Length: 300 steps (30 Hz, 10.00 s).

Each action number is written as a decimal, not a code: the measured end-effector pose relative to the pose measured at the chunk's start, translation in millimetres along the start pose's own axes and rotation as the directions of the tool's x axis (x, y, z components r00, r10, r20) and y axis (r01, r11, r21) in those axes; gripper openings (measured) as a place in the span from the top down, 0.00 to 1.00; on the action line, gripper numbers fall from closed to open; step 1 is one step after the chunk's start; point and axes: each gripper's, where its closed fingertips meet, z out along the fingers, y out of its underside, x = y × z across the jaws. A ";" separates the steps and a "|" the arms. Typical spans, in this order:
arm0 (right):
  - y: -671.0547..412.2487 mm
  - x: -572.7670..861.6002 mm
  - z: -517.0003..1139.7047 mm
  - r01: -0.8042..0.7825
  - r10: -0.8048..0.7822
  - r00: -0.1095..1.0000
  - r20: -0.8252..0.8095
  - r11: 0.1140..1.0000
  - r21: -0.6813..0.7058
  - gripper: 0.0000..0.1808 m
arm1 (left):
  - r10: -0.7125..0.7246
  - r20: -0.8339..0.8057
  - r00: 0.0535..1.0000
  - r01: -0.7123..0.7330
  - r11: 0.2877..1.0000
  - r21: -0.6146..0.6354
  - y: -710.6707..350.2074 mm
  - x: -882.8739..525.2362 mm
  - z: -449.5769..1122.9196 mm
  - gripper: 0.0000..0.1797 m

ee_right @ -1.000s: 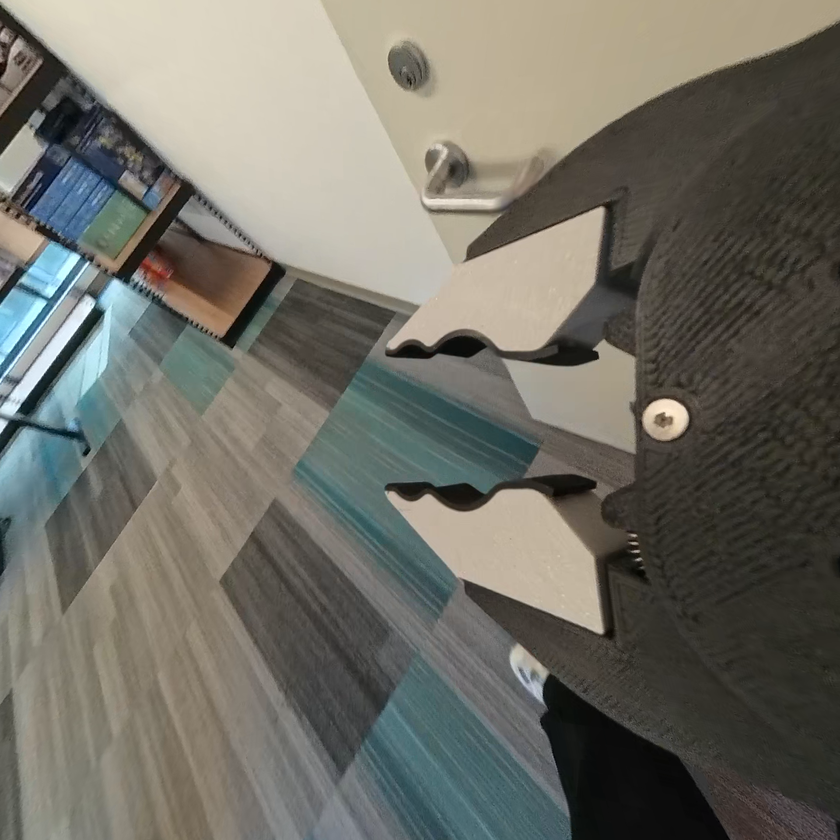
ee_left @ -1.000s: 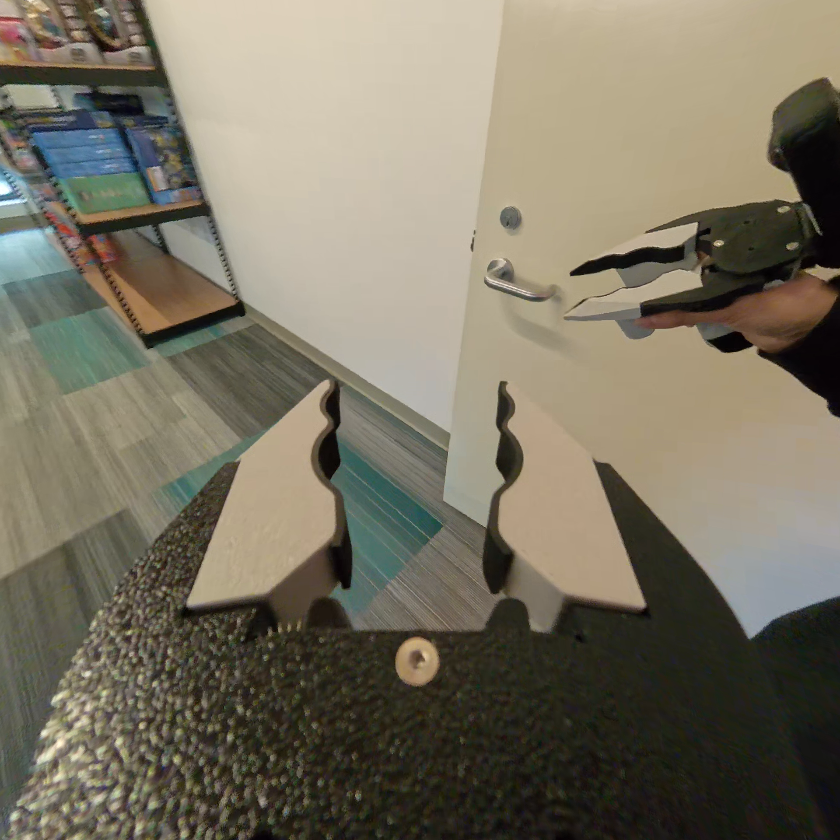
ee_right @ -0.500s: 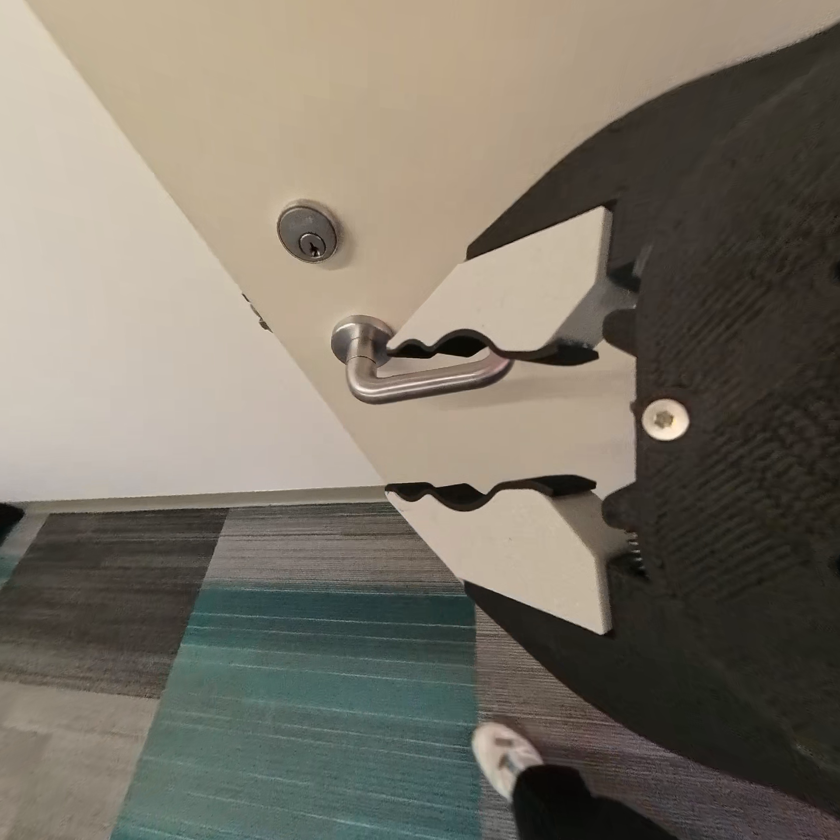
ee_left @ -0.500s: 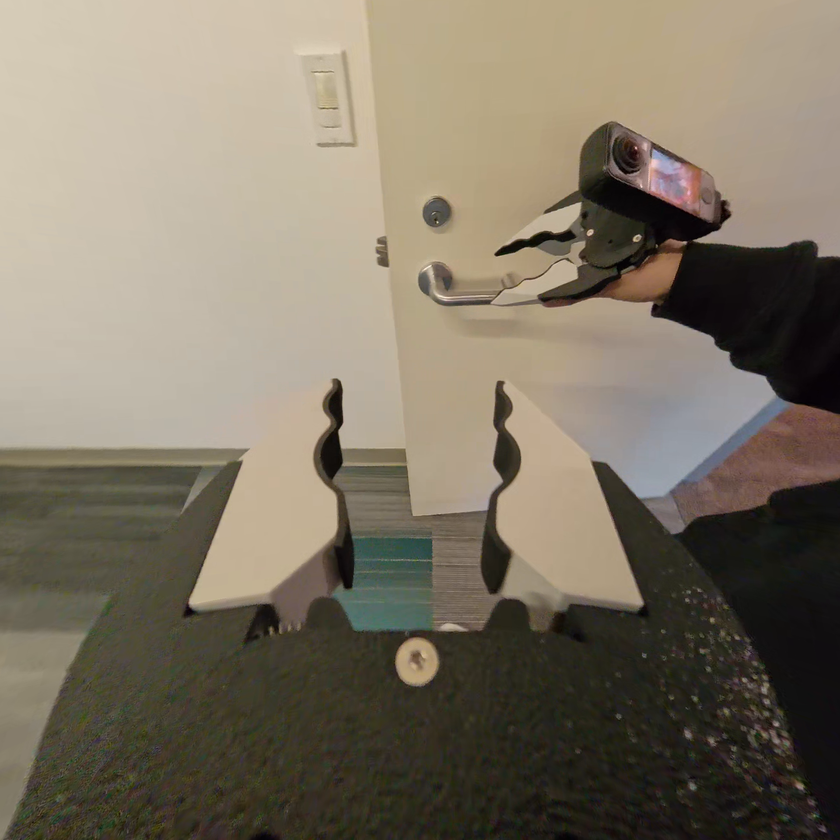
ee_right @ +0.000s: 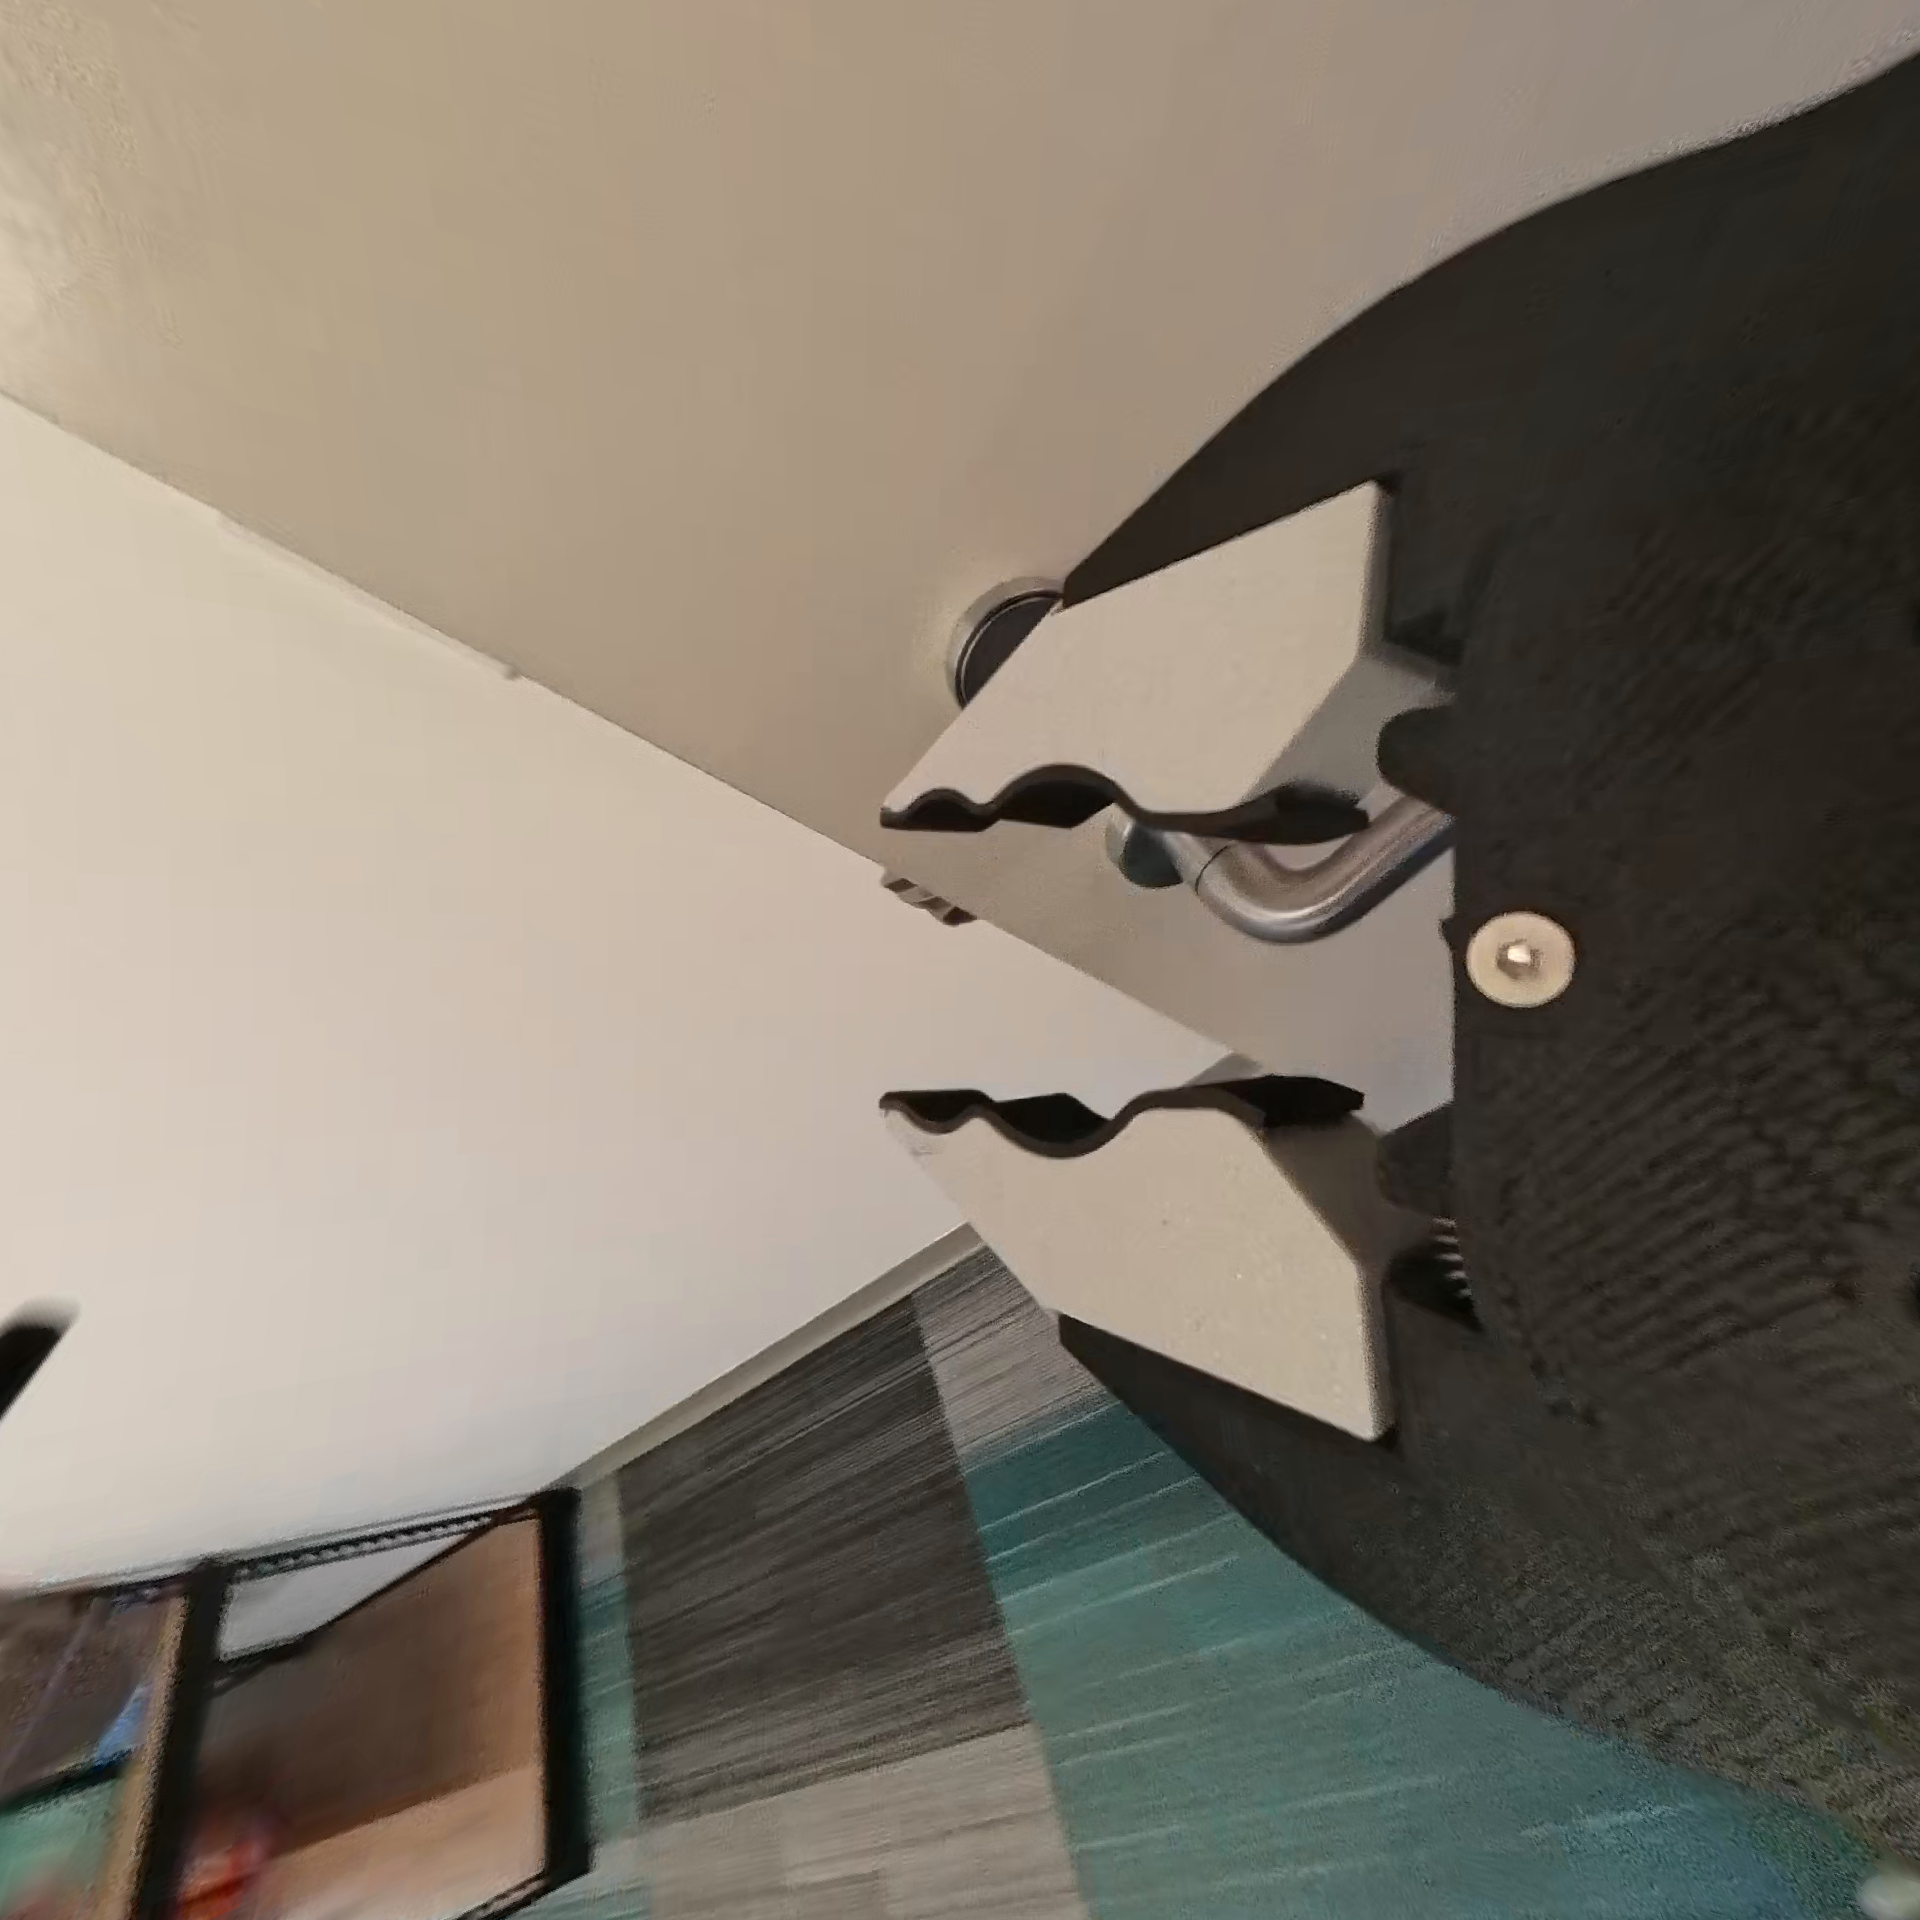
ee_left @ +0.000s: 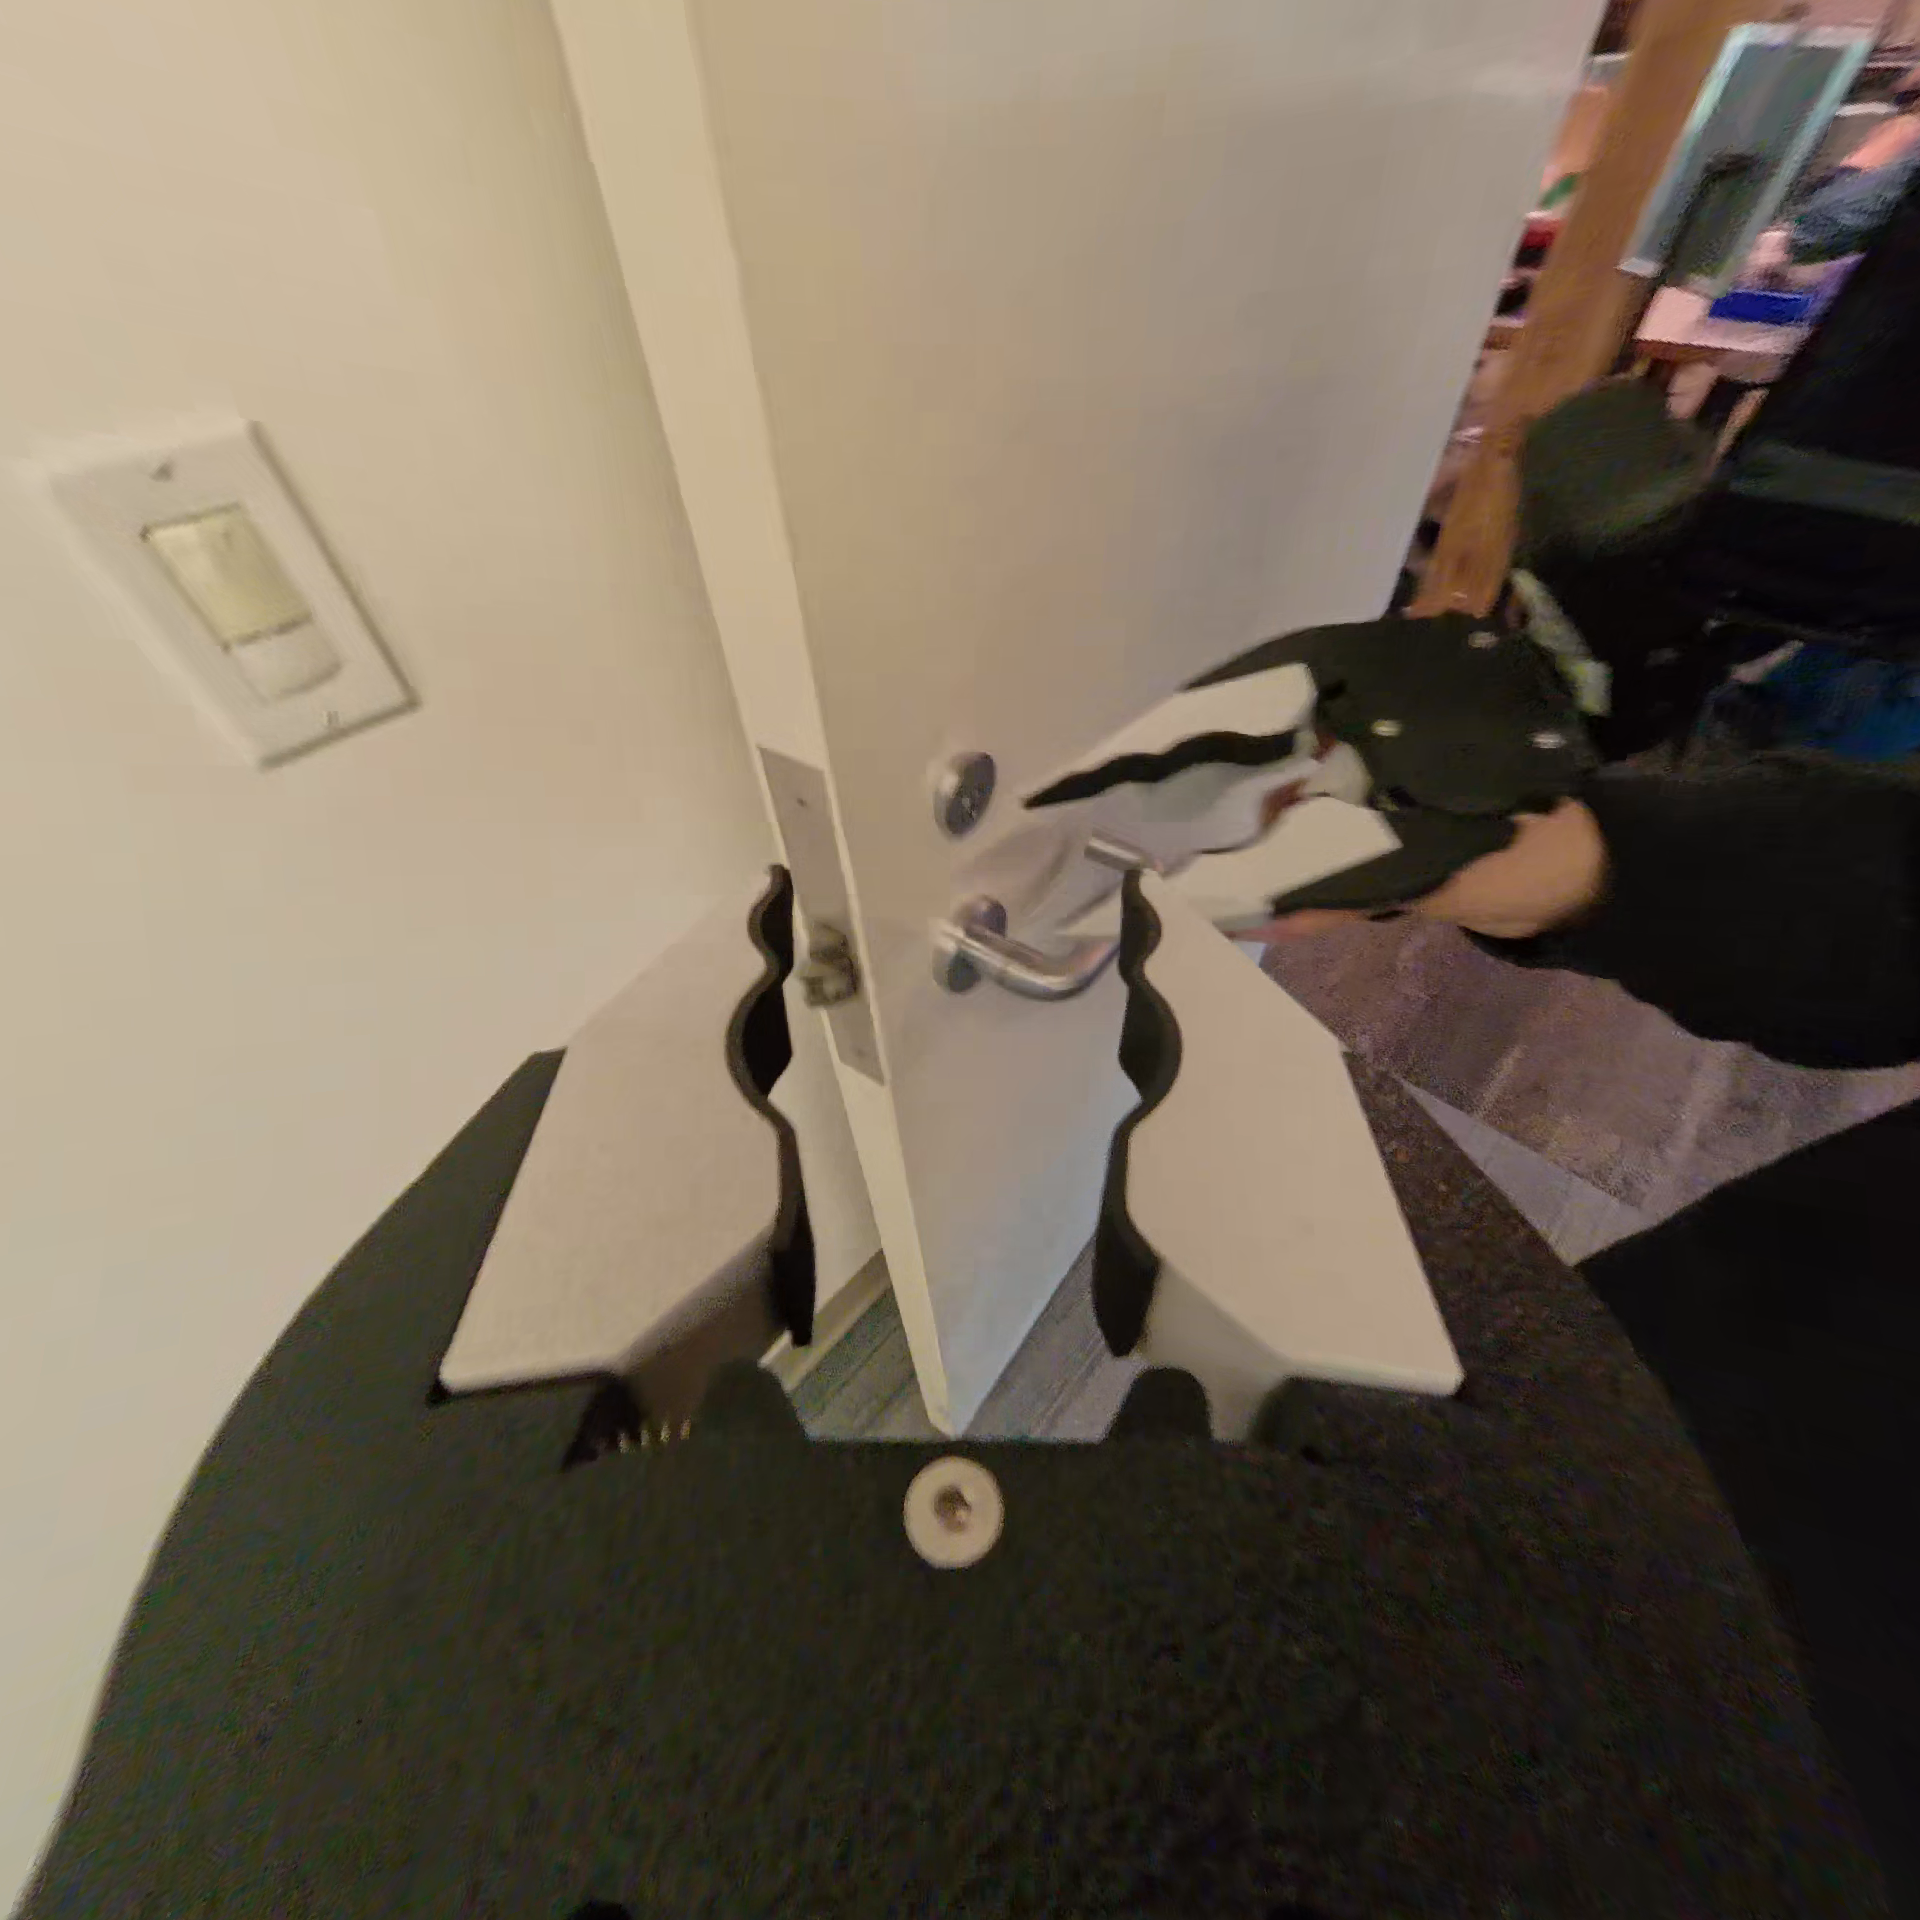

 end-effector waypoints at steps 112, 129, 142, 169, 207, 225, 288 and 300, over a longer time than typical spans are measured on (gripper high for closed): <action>140.6 -357.6 -675.2 -0.669 -0.029 -0.509 -0.861 0.642 0.374 0.77 | 0.893 -0.125 -0.433 -0.612 -0.189 0.768 123.4 851.6 292.3 0.93; 164.1 -397.5 -810.2 -0.655 0.007 -0.476 -0.879 0.665 0.360 0.78 | 0.900 -0.233 -0.368 -0.804 -0.183 0.565 92.8 953.3 379.1 0.93; 179.3 -379.8 -849.1 -0.634 0.002 -0.533 -0.846 0.661 0.401 0.78 | 0.909 -0.243 -0.338 -0.813 -0.152 0.562 81.3 982.9 400.3 0.93; 163.3 -392.7 -877.4 -0.582 -0.114 -0.659 -0.744 0.704 0.407 0.56 | 0.661 -0.745 0.095 -0.593 0.639 0.491 66.4 956.5 245.1 0.45; 124.4 -343.1 -716.4 -0.644 -0.122 -0.583 -0.803 0.672 0.365 0.38 | 0.539 -0.832 0.134 -0.432 0.787 0.441 34.1 758.0 130.0 0.45; 160.2 -438.6 -869.9 -0.638 -0.129 -0.608 -0.784 0.666 0.386 0.42 | 0.982 -0.173 -0.076 -0.789 0.047 0.613 47.7 950.4 319.5 0.60; 178.7 -340.2 -786.7 -0.682 0.169 -0.101 -0.980 0.706 0.192 0.55 | 0.966 0.062 -0.250 -0.743 -0.232 0.628 138.3 672.9 239.7 0.96; 136.2 -273.1 -645.6 -0.601 0.131 0.305 -0.943 0.794 -0.084 0.56 | 0.826 0.125 -0.549 -0.663 -0.522 0.538 159.5 462.7 211.1 0.91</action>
